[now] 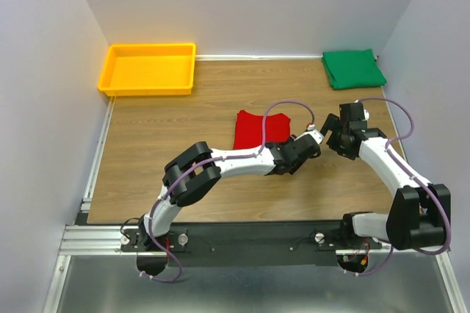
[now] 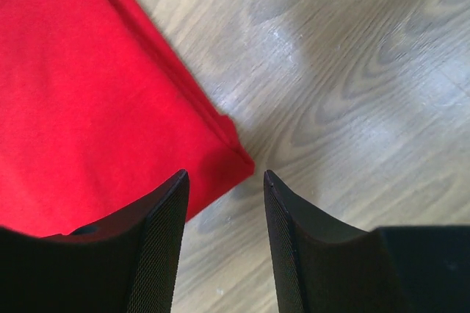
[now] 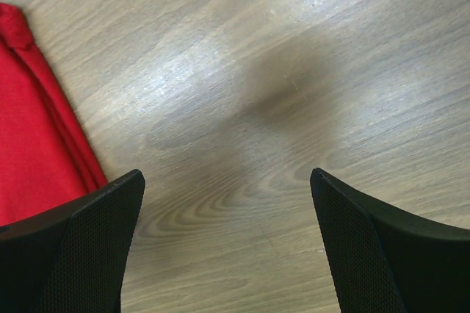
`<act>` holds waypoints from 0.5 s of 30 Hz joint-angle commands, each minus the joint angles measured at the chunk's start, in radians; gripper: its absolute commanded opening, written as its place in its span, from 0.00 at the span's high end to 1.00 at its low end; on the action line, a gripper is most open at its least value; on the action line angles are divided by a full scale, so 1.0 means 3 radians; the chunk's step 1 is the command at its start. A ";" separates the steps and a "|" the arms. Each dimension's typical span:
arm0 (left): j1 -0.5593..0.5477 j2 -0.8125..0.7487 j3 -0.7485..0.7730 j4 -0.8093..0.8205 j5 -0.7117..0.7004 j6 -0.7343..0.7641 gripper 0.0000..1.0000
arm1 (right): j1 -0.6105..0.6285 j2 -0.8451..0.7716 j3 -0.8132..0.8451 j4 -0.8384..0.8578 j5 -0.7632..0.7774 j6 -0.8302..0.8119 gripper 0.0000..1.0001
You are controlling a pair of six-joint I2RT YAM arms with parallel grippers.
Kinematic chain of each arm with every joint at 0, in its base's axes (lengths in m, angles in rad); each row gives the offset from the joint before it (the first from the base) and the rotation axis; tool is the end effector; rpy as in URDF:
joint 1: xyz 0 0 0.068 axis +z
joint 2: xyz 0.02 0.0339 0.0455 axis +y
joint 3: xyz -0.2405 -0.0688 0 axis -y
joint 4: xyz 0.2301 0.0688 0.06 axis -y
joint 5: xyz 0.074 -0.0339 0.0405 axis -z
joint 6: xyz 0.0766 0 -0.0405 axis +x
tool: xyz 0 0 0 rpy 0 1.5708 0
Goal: Fold and stack the t-shirts
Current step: Neatly place the folded tshirt to the corner
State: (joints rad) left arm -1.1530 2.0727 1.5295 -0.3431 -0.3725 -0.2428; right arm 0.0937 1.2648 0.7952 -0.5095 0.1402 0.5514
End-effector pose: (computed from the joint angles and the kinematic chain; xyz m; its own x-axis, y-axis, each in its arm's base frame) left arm 0.2103 -0.4051 0.1442 -0.4874 0.5459 -0.6815 0.6601 0.7412 0.1217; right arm 0.2633 0.0140 0.1678 -0.7118 0.4541 -0.5359 0.4201 0.8866 0.1934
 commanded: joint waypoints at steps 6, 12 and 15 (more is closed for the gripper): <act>-0.0027 0.0351 0.0199 -0.0247 -0.0021 0.0053 0.51 | -0.0026 0.0156 -0.0084 0.0087 -0.0099 0.0120 0.00; -0.0022 0.0530 0.0342 -0.0456 -0.0067 0.0037 0.80 | -0.0021 0.0217 -0.0140 0.0210 -0.0319 0.0161 0.00; -0.0017 0.0556 0.0373 -0.0492 -0.0037 0.0032 1.00 | -0.0021 0.0202 -0.0196 0.0389 -0.0610 0.0120 0.00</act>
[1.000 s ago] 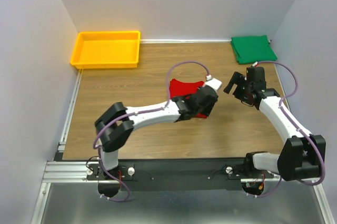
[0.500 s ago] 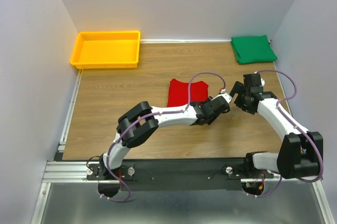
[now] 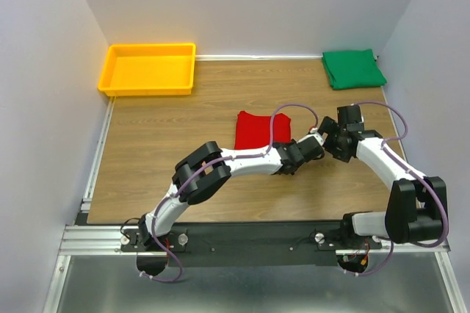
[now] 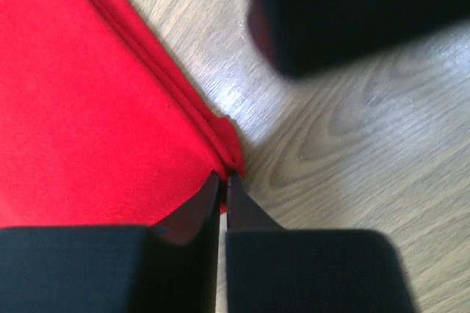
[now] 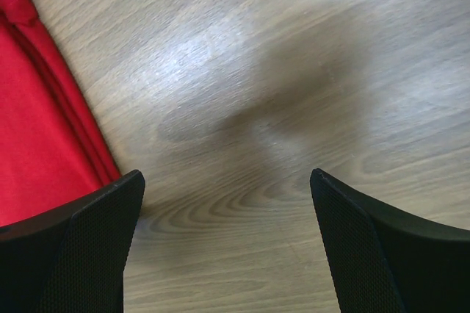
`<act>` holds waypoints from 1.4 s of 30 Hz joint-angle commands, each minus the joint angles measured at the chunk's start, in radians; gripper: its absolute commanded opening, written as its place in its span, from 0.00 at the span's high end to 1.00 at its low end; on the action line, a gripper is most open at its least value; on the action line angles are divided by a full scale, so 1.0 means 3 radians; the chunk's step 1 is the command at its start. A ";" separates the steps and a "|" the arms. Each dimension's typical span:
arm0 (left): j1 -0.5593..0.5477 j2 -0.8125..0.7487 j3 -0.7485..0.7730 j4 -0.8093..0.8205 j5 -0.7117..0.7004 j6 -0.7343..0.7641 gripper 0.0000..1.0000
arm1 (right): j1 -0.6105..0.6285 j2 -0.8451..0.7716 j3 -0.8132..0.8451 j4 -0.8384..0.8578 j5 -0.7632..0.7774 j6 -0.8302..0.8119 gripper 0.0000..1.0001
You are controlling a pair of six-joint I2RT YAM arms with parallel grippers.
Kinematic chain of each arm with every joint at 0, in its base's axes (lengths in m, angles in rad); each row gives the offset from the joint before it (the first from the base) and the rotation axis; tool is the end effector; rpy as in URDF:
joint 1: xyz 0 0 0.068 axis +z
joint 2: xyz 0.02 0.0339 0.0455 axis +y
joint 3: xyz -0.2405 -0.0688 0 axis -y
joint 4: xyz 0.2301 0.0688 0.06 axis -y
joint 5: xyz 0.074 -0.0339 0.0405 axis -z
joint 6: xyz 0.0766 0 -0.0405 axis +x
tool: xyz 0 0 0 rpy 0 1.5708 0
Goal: Fold and stack the t-shirts
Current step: Neatly place the folded tshirt to the corner
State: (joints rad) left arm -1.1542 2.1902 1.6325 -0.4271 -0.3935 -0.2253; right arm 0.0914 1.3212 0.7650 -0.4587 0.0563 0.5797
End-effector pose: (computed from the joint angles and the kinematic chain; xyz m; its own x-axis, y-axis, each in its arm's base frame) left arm 0.2157 -0.4149 0.1179 -0.4981 0.6158 -0.6104 0.6643 0.7235 0.1878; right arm 0.2664 0.0201 0.1482 -0.7414 0.4812 -0.4677 0.4119 0.8766 0.2491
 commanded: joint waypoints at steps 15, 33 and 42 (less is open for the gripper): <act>0.0206 -0.0745 -0.0635 0.0314 0.0457 -0.0215 1.00 | -0.0120 0.0550 -0.0739 0.2100 -0.2232 0.0874 0.00; 0.0268 -0.0873 -0.0661 0.0375 0.0585 -0.0267 1.00 | 0.0171 0.1752 -0.0674 0.3145 -0.2519 0.1351 0.12; 0.0278 -0.0889 -0.0666 0.0335 0.0708 -0.0267 0.98 | 0.0253 0.1630 -0.0352 0.2353 -0.2111 0.0774 0.77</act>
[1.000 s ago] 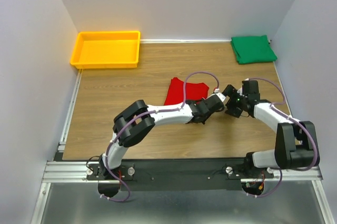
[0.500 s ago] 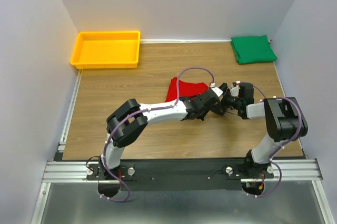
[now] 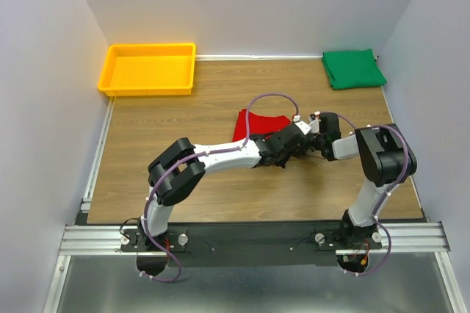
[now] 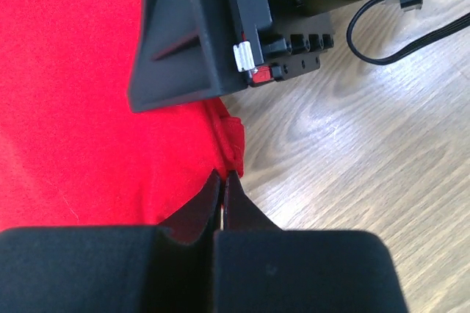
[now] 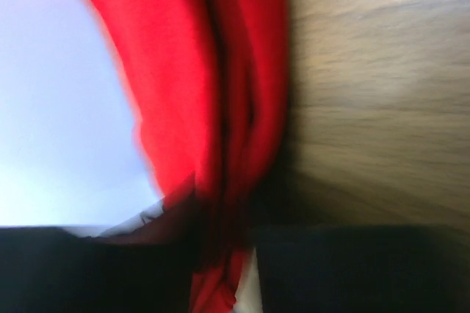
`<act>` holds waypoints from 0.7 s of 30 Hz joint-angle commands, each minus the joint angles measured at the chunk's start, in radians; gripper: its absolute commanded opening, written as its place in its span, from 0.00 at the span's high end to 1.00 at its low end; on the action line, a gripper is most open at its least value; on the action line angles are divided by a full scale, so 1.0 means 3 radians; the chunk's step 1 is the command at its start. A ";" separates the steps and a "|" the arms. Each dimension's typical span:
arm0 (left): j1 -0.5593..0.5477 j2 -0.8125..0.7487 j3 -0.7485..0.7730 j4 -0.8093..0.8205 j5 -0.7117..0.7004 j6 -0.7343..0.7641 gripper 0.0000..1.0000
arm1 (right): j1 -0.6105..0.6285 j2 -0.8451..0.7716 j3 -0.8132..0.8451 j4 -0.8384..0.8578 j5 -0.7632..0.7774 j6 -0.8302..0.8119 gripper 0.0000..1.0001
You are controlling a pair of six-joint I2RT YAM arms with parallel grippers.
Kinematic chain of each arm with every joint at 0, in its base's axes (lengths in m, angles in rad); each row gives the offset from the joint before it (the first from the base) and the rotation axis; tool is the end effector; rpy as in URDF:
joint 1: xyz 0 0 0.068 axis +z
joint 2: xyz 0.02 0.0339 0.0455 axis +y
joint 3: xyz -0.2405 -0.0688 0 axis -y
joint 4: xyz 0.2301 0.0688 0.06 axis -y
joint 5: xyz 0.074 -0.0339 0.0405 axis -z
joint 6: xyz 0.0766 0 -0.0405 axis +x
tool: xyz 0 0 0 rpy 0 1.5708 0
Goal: Fold and stack the t-shirts
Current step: Neatly place the folded tshirt to the corner
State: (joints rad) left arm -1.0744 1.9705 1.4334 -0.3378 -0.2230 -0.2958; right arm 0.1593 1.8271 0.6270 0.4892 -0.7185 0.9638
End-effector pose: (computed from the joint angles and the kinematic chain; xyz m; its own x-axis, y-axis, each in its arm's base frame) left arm 0.2232 -0.3765 0.1547 -0.5799 0.4738 -0.6627 0.6491 0.7603 -0.0245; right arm 0.3080 0.1005 0.0675 -0.8701 0.4865 -0.0794 0.1801 0.4638 0.8674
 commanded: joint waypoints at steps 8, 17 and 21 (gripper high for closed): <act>0.0176 -0.0396 0.0166 -0.0132 0.0298 0.0050 0.75 | 0.0016 -0.0256 0.0731 -0.1853 0.0870 -0.1436 0.99; 0.1325 -0.1219 -0.0129 -0.0107 0.0334 0.0454 0.54 | 0.0021 -0.0036 0.1606 -0.2771 0.1929 -0.2317 0.99; 0.1929 -0.1633 -0.0523 0.0062 0.0334 0.0409 0.50 | 0.0021 0.0204 0.2087 -0.2960 0.2379 -0.2624 0.99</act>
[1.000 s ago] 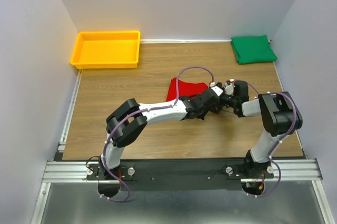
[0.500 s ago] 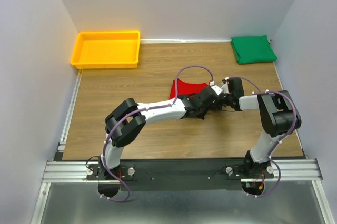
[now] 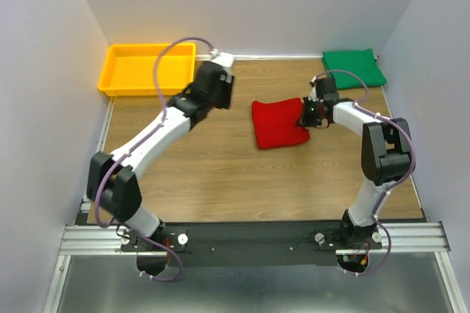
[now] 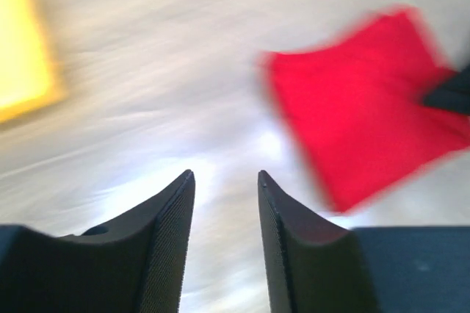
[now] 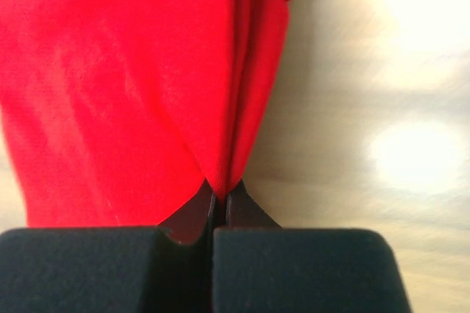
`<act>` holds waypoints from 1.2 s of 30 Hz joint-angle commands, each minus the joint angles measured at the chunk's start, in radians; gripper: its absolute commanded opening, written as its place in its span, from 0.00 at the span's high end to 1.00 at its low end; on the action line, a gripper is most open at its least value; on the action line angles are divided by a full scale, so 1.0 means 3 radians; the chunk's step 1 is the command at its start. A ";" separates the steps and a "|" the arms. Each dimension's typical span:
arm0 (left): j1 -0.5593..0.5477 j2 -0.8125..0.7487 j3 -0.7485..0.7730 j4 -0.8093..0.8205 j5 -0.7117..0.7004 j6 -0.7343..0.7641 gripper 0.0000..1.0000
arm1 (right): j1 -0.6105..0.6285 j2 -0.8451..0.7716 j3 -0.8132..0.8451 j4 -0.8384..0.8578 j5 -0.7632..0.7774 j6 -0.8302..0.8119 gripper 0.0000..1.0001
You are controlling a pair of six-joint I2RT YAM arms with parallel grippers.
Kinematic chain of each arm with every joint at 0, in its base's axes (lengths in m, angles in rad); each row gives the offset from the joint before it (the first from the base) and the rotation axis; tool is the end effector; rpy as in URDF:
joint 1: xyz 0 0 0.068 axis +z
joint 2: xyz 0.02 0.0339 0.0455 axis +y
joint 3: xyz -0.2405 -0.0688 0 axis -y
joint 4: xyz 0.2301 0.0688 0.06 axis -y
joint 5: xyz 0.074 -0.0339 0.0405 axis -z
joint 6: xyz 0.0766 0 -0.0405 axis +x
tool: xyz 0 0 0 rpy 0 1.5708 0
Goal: Fold and stack the t-shirts
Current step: Neatly place the folded tshirt to the corner
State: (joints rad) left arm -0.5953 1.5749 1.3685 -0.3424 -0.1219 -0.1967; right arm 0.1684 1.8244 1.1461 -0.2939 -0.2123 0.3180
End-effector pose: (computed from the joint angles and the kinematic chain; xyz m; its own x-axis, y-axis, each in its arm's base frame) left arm 0.3252 -0.2090 0.2873 -0.5156 0.1149 -0.8491 0.3772 0.9202 -0.1045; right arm 0.3729 0.0798 0.1257 -0.8614 0.1636 -0.4808 -0.0122 0.9398 0.3415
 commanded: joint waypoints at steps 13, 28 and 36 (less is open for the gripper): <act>0.1064 -0.0873 -0.1218 0.0645 -0.1138 -0.0336 0.03 | -0.0014 0.1317 0.2023 -0.0457 0.2496 -0.1443 0.99; 0.1100 -0.0530 -0.1100 0.0533 -0.1133 -0.0362 0.04 | -0.0239 0.2289 0.3700 -0.0437 0.3029 -0.1438 0.99; 0.1115 -0.0438 -0.1023 0.0482 -0.1077 -0.0398 0.05 | -0.0336 0.2417 0.4069 -0.0233 0.3162 -0.1555 0.99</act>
State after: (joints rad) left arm -0.2703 1.4281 1.0294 -0.1886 -0.4339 -0.2970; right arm 0.0780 2.5271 2.3100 -0.4351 0.6685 -0.1219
